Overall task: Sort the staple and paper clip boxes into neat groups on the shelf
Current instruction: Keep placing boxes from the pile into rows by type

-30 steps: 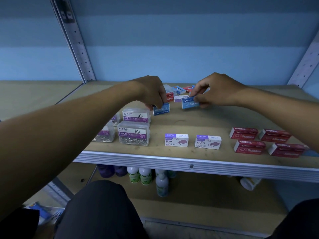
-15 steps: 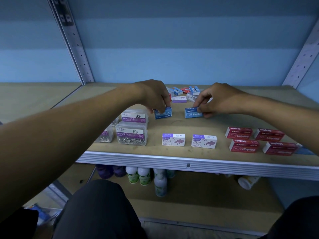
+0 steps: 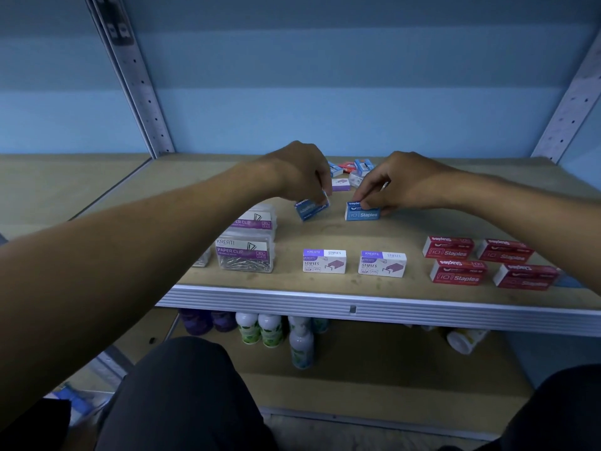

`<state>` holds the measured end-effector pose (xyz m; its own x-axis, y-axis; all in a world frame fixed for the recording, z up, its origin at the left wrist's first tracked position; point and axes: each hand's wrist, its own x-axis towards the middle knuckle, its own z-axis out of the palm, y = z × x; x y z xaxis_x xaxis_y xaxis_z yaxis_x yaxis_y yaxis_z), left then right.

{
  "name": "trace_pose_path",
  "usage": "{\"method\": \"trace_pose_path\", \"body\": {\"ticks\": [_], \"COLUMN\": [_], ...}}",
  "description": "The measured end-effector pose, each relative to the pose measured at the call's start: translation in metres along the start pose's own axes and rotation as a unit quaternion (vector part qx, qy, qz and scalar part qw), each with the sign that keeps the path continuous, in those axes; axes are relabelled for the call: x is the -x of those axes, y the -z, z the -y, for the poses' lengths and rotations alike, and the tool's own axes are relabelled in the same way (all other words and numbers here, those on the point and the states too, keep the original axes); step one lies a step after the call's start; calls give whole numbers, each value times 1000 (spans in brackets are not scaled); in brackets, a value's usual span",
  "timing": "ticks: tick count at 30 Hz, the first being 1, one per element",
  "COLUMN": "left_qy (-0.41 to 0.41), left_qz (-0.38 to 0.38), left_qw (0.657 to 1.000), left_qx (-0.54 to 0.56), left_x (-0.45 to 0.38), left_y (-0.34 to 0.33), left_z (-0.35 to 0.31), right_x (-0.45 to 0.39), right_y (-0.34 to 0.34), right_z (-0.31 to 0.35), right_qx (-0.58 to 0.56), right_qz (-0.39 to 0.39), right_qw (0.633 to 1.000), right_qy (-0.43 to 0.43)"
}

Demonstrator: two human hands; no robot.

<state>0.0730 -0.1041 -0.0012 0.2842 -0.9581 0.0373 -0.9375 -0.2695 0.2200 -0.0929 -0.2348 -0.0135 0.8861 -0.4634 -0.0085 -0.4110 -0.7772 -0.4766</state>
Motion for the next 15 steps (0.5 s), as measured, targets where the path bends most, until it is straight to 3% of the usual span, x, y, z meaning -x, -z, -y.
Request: {"method": "trace_pose_path", "body": {"ticks": [4,10,15], "left_qy": [11,48,48], "left_qz": [-21,15,30], "left_qw": [998,985,989], "left_qx": [49,163,139], "left_x": [2,8,10], "left_y": [8,4,10], "left_z": [-1,6,12], "right_x": [0,2,4], "right_y": [-1,-1,-1], "right_z": [1,4,5], "right_qx": [-1,10,21], "right_qz": [1,3,10], "right_qw": [1000,1000,1000], "right_qy": [-5,-10,3]}}
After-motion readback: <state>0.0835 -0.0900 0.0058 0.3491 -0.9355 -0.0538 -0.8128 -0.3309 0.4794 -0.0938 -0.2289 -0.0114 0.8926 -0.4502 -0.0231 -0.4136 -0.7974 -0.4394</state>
